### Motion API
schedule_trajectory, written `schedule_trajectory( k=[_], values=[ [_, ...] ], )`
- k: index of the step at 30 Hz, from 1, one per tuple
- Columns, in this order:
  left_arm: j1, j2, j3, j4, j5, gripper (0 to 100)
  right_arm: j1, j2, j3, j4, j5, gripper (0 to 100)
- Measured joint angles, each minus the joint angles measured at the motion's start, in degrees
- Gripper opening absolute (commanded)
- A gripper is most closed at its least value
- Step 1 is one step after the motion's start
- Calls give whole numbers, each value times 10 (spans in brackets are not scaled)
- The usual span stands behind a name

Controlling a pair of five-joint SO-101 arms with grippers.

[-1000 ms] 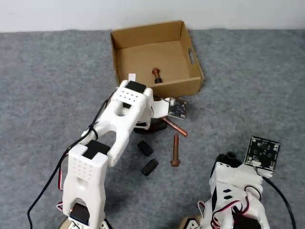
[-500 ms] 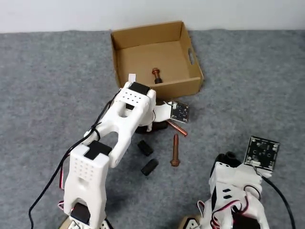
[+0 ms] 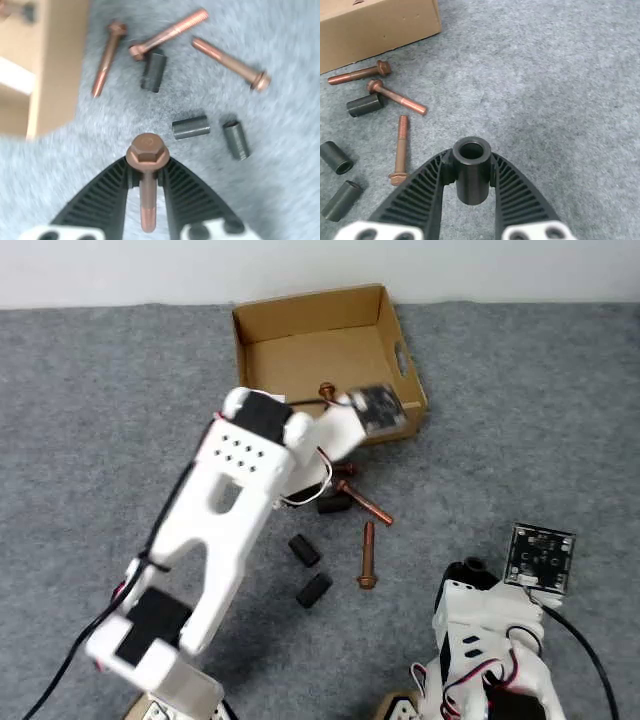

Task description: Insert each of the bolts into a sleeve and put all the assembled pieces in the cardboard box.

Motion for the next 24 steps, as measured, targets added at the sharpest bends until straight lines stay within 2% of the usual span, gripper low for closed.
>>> schedule_trajectory(
  k=[3, 10, 12, 24],
  values=[
    [-1, -62, 4, 2, 68, 5, -28, 0, 0, 0, 0, 8],
    [31, -232, 92, 7, 102, 4, -120, 0, 0, 0, 0, 8],
    [27, -287, 127, 1, 132, 4, -142, 0, 0, 0, 0, 8],
    [31, -664, 389, -145, 371, 4, -289, 0, 0, 0, 0, 8]
  ],
)
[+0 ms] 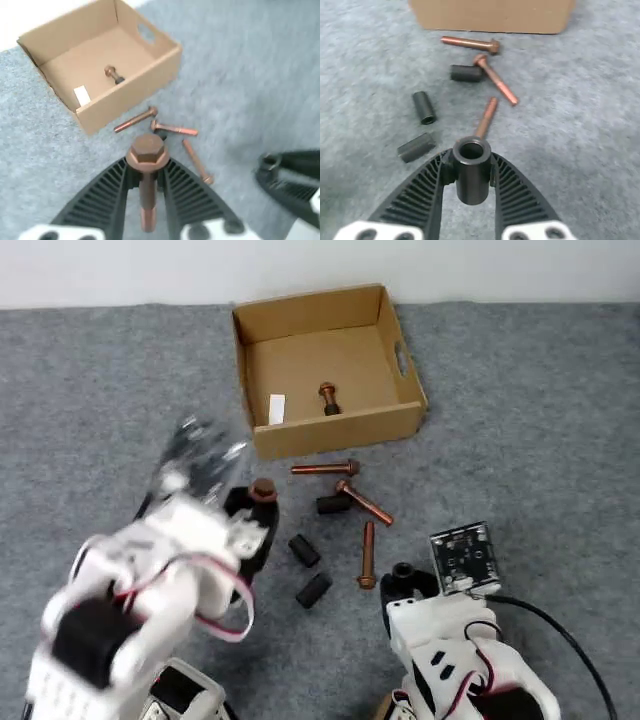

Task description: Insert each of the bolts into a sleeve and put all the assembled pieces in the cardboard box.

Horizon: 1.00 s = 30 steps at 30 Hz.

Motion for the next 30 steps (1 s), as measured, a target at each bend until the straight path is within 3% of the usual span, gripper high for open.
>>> schedule_trajectory(
  k=[6, 11, 20, 30],
  values=[
    [0, -190, 119, -44, 41, 4, -84, 0, 0, 0, 0, 8],
    [0, -265, 177, -46, 54, 4, -151, 0, 0, -4, 10, 8],
    [0, -315, 192, -121, 212, 4, -299, 3, 40, -89, 62, 8],
    [11, -314, 192, -138, 242, 4, -317, 3, 41, -152, 115, 8]
  ],
)
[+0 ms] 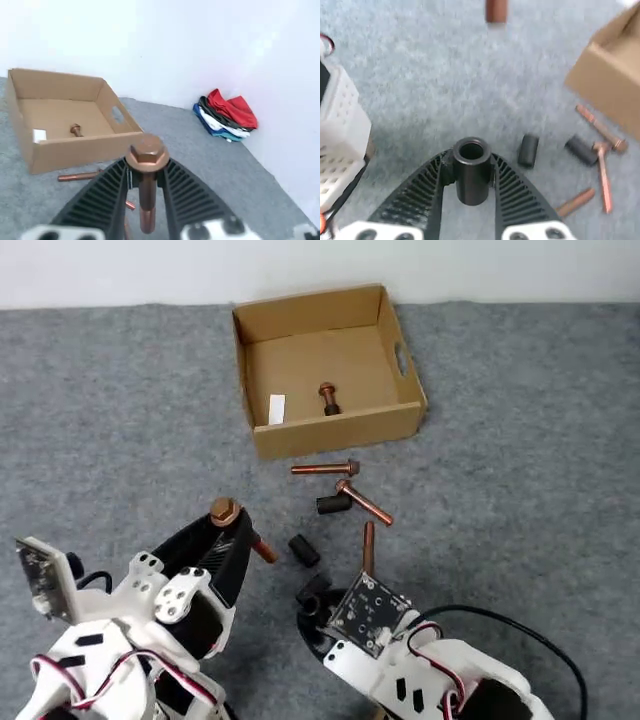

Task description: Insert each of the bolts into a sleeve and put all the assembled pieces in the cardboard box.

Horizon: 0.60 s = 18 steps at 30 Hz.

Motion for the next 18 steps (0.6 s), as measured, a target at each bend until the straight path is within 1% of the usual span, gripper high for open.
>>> schedule_trajectory(
  k=[4, 6, 12, 18],
  values=[
    [41, 0, 15, -1, 3, 4, 0, 0, 0, -33, 35, 8],
    [49, 0, 15, -2, 3, 4, 0, 0, 0, -39, 44, 8],
    [60, 0, 35, -2, 3, 4, 0, 0, 0, -51, 47, 8],
    [89, 0, 40, -2, 3, 4, 0, 1, 0, -51, 47, 8]
  ],
)
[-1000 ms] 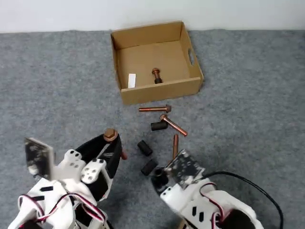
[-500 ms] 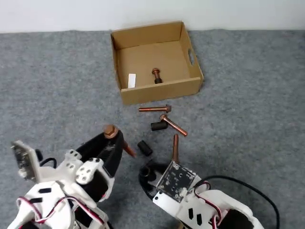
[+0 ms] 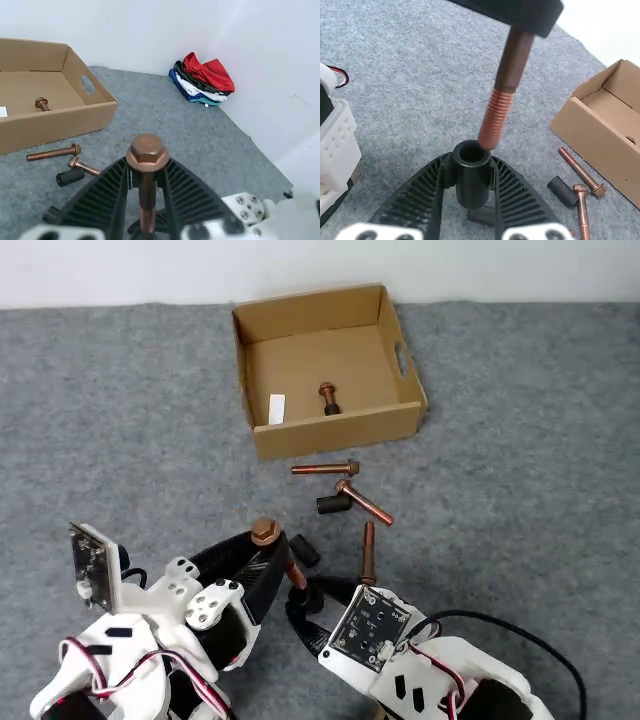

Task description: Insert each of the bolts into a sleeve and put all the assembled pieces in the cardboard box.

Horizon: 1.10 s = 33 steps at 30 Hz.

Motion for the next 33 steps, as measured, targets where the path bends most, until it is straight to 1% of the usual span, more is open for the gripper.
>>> schedule_trajectory(
  k=[3, 10, 17, 22, 26, 29, 33],
  values=[
    [5, 0, 0, 3, 0, 4, 0, 0, 0, 0, 0, 8],
    [4, 0, 0, 56, 3, 4, 0, 7, 0, 0, 0, 8],
    [4, -4, 26, 50, 2, 4, 0, 9, 3, -6, 0, 8],
    [4, -5, 48, 49, -57, 4, 0, 10, 4, -6, 0, 8],
    [35, -5, 50, 64, -97, 4, 0, 11, 6, -5, 0, 8],
    [77, 0, 62, 108, -106, 4, -1, 9, 6, -9, 0, 8],
    [90, -5, 62, 131, -108, 4, -3, 8, 6, -11, 0, 8]
  ],
)
